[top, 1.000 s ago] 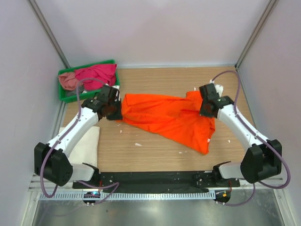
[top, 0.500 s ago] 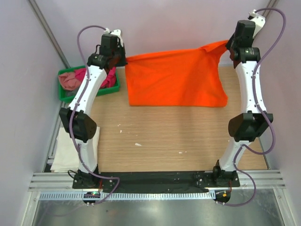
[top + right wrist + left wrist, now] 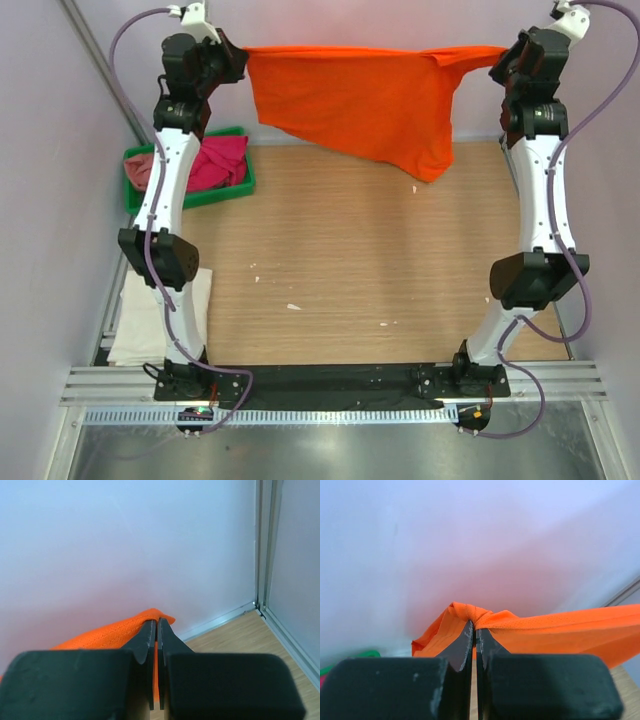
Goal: Fold and stack the t-shirts
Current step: Flatten the tshirt out
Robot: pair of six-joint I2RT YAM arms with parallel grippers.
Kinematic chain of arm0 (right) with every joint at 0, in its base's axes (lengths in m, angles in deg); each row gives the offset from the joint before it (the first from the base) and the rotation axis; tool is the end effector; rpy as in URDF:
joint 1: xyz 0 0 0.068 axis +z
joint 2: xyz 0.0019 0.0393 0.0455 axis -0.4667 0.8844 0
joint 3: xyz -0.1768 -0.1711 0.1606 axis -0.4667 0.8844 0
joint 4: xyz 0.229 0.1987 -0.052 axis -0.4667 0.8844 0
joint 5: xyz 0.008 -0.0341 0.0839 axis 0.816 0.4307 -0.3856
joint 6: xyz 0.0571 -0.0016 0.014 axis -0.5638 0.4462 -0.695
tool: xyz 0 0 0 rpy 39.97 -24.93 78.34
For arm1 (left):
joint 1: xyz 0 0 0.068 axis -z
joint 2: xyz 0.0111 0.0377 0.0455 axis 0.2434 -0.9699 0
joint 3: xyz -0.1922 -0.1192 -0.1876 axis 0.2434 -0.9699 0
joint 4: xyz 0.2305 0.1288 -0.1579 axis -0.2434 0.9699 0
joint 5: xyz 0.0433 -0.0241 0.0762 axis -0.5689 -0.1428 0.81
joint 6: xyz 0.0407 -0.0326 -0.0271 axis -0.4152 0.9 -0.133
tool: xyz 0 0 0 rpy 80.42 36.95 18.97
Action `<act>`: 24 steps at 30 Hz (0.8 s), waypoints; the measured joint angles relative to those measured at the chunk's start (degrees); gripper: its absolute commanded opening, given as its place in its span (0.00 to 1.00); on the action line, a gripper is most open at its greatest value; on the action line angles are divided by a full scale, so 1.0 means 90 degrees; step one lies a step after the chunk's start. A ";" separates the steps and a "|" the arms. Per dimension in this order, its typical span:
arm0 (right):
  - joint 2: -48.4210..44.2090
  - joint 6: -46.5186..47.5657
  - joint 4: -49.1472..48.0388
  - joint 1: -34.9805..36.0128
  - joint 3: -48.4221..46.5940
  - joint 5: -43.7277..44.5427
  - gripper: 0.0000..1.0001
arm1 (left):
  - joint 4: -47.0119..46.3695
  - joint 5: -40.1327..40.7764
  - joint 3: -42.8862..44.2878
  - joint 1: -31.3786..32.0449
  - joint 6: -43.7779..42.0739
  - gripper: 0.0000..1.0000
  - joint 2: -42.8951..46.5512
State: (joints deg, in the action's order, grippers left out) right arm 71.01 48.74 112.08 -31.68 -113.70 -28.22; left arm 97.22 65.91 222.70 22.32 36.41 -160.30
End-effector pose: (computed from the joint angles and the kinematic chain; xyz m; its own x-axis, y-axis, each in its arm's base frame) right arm 0.4611 -0.0406 0.5469 0.0628 0.3231 -0.9443 0.2838 0.9013 0.3273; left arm 0.5267 -0.0845 0.5178 -0.0890 -0.3091 -0.9469 0.3174 0.8923 -0.3211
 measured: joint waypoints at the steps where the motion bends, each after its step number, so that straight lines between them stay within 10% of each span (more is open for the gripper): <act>1: -0.0153 -0.0002 -0.0102 -0.0002 0.0163 -0.0024 0.01 | -0.0185 -0.0097 -0.0146 -0.0049 0.0041 0.00 0.0109; 15: -0.2305 -0.0505 -0.0522 -0.0056 0.2319 -0.0165 0.01 | -0.1214 -0.0780 -0.4041 -0.0163 -0.0092 0.00 0.2523; 24: -0.4789 -0.1695 0.2288 0.0478 0.6154 -0.1086 0.02 | -0.0233 -0.0090 -0.7980 -0.0267 0.0138 0.00 0.4731</act>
State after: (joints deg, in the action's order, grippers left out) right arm 27.90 33.49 132.67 -27.38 -58.32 -37.99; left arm 95.12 65.10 150.87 19.91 37.66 -117.72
